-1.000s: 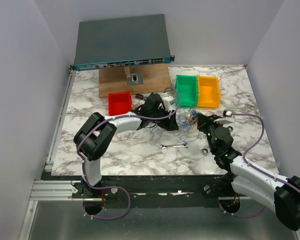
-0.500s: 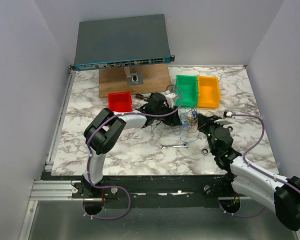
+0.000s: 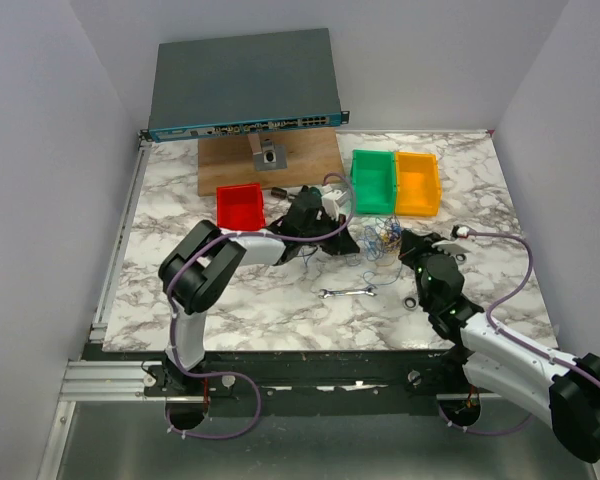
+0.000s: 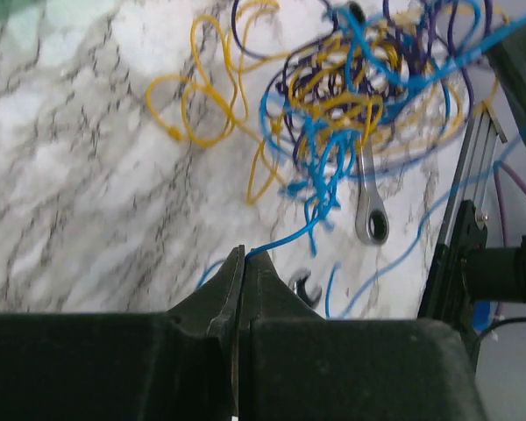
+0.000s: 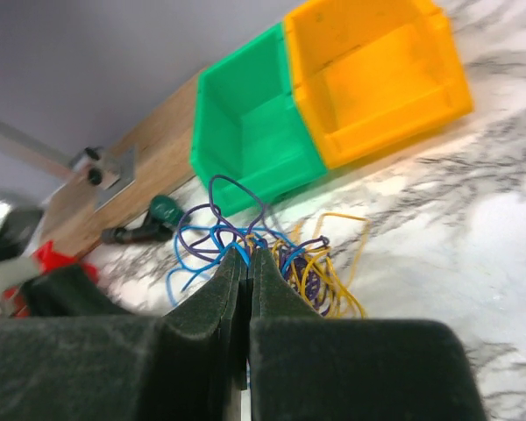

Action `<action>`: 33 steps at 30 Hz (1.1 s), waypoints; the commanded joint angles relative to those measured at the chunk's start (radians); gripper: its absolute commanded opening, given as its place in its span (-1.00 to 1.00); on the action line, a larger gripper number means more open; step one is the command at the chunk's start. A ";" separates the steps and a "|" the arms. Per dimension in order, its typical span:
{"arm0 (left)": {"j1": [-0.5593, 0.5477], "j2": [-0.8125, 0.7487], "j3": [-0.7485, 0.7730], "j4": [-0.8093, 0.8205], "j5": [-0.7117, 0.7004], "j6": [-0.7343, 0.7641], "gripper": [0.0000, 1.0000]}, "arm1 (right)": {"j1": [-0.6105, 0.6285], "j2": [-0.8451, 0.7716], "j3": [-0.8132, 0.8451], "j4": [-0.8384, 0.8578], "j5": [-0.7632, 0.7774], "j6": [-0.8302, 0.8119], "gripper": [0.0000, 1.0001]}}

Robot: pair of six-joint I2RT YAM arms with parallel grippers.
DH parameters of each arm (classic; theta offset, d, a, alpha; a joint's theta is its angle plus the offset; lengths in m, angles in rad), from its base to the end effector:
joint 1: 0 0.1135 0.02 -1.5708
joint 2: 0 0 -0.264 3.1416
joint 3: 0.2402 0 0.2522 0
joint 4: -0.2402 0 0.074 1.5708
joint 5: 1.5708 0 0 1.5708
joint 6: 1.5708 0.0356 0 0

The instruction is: Untangle the cables

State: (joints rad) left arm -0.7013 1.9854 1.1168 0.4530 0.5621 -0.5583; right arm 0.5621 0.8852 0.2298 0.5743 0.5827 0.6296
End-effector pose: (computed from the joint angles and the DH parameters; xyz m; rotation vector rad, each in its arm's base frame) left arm 0.3129 -0.2891 0.1648 0.5572 2.1161 -1.3272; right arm 0.1687 0.0831 0.2077 0.4949 1.5803 0.4297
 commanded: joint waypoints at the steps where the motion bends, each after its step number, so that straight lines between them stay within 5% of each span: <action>1: 0.031 -0.172 -0.136 -0.009 -0.044 0.023 -1.00 | 0.001 -0.016 0.035 -0.185 0.324 0.147 -0.98; 7: 0.173 -0.401 -0.369 0.062 0.012 -0.079 -1.00 | 0.001 0.011 0.102 -0.571 0.620 0.533 -0.99; 14: 0.263 -0.686 -0.501 -0.031 -0.053 -0.082 -1.00 | 0.001 0.045 0.122 -0.669 0.642 0.624 -0.99; 22: 0.267 -0.884 -0.368 -0.418 -0.232 -0.012 -1.00 | 0.001 0.093 0.168 -0.623 0.565 0.512 -0.99; 33: 0.324 -0.991 -0.090 -0.734 -0.342 0.053 -1.00 | 0.000 0.096 0.154 -0.495 0.490 0.376 -0.99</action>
State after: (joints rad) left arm -0.4175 1.0206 0.9169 -0.1280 0.2893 -0.5480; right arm 0.5629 0.9791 0.3752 -0.0124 1.0946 1.0718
